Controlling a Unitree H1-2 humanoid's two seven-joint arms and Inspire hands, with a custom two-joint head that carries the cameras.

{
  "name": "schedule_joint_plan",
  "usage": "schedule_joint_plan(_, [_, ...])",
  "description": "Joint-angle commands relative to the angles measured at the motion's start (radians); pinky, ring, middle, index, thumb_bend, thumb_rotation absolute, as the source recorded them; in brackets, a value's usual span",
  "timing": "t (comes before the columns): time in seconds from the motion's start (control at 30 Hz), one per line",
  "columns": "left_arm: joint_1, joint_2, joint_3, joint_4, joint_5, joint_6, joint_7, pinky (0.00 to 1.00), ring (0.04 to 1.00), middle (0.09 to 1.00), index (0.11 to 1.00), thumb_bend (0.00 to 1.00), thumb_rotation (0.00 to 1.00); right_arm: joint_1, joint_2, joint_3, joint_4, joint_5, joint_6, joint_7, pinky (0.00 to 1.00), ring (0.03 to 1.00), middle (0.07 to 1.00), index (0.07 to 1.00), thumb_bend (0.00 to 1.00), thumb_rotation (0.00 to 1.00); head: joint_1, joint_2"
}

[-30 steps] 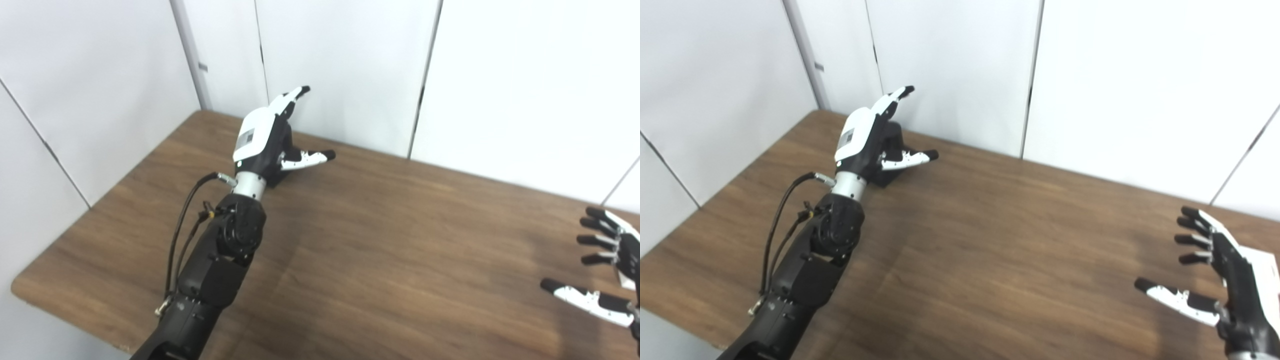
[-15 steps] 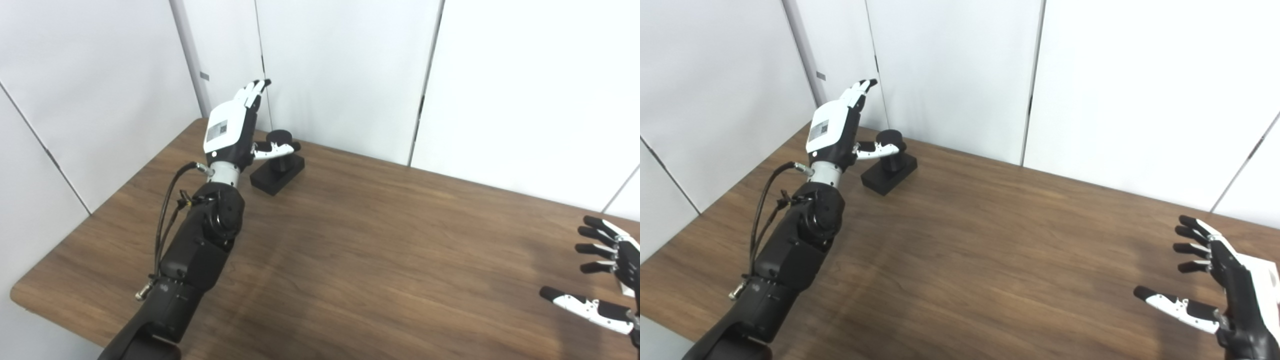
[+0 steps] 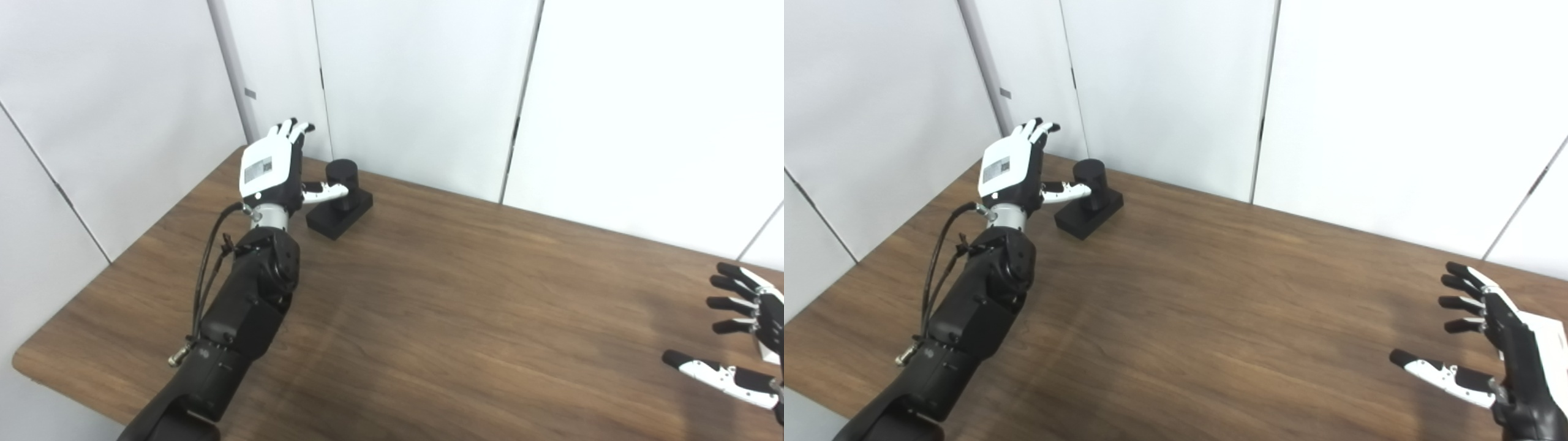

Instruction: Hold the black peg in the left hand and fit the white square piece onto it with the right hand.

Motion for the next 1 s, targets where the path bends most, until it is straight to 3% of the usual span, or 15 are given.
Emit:
schedule_joint_plan(0.0, [-0.049, 0.031, -0.003, -0.01, 0.029, 0.018, 0.003, 0.84, 0.985, 0.984, 0.843, 1.0, 0.51, -0.024, -0.01, -0.008, -0.031, 0.008, -0.015, 0.004, 0.56, 0.712, 0.794, 0.817, 0.72, 0.0, 0.0, 0.001])
schedule_joint_plan(0.47, [-0.088, 0.041, -0.073, 0.156, 0.08, 0.052, -0.075, 0.84, 1.0, 1.0, 0.86, 1.0, 0.65, -0.019, -0.009, -0.007, -0.052, -0.004, -0.004, 0.008, 0.55, 0.701, 0.789, 0.813, 0.72, 0.0, -0.002, 0.012])
schedule_joint_plan(0.97, [-0.145, 0.035, -0.133, 0.319, 0.083, 0.05, -0.063, 0.9, 1.0, 1.0, 0.849, 1.0, 0.63, -0.015, -0.002, -0.006, -0.075, -0.001, 0.026, 0.016, 0.56, 0.708, 0.796, 0.819, 0.71, 0.0, -0.01, 0.021])
